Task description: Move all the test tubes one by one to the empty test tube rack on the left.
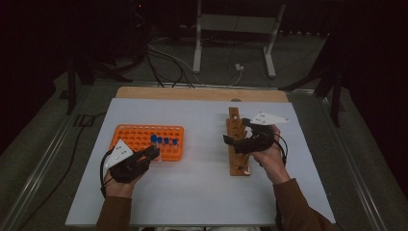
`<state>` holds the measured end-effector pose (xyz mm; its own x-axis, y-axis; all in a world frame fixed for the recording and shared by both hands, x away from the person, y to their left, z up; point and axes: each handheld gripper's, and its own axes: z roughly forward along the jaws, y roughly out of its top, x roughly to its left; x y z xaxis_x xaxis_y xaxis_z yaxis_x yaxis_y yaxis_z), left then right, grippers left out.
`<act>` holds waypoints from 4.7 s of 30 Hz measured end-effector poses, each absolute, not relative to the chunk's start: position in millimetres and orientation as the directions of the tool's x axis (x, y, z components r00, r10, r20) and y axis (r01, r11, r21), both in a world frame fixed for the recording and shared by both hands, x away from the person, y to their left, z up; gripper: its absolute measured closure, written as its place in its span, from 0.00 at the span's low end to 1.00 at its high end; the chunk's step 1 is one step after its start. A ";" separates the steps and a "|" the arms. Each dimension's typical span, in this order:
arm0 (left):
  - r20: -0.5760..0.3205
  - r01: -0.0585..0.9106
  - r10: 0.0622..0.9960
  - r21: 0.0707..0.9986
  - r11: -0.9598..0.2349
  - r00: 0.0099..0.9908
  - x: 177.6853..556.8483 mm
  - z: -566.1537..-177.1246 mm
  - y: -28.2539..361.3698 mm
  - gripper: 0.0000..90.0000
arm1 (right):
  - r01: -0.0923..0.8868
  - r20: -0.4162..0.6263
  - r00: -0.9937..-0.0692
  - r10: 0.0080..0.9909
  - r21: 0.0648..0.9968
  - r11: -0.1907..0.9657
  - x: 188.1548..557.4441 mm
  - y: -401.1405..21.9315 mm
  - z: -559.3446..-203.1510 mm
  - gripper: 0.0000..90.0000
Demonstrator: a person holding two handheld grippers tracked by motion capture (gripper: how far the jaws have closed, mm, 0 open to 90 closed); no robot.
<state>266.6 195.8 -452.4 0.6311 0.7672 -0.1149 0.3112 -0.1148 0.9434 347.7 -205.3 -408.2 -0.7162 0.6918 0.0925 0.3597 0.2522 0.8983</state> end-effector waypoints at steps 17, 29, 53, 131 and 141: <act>-0.110 0.329 0.852 0.941 -0.076 0.512 276.5 -459.9 215.7 0.87 | 0.369 0.121 -0.713 0.691 0.903 0.222 347.3 -211.6 -406.2 0.00; -0.118 0.340 0.897 0.940 -0.038 0.427 288.9 -472.1 212.9 0.87 | 0.371 0.119 -0.709 0.695 0.901 0.224 346.5 -211.8 -407.7 0.00; -0.058 0.433 0.905 0.890 -0.144 0.421 302.7 -496.5 205.2 0.87 | 0.376 0.118 -0.718 0.686 0.895 0.240 345.7 -207.1 -412.3 0.00; -0.147 0.328 0.897 0.945 0.003 0.416 274.9 -463.0 220.8 0.01 | 0.311 0.092 -0.598 0.796 0.942 0.124 304.7 -272.2 -457.7 0.00; -0.150 0.338 0.901 0.941 0.004 0.407 275.3 -466.1 220.6 0.01 | 0.322 0.101 -0.580 0.809 0.940 0.113 304.2 -277.5 -465.3 0.00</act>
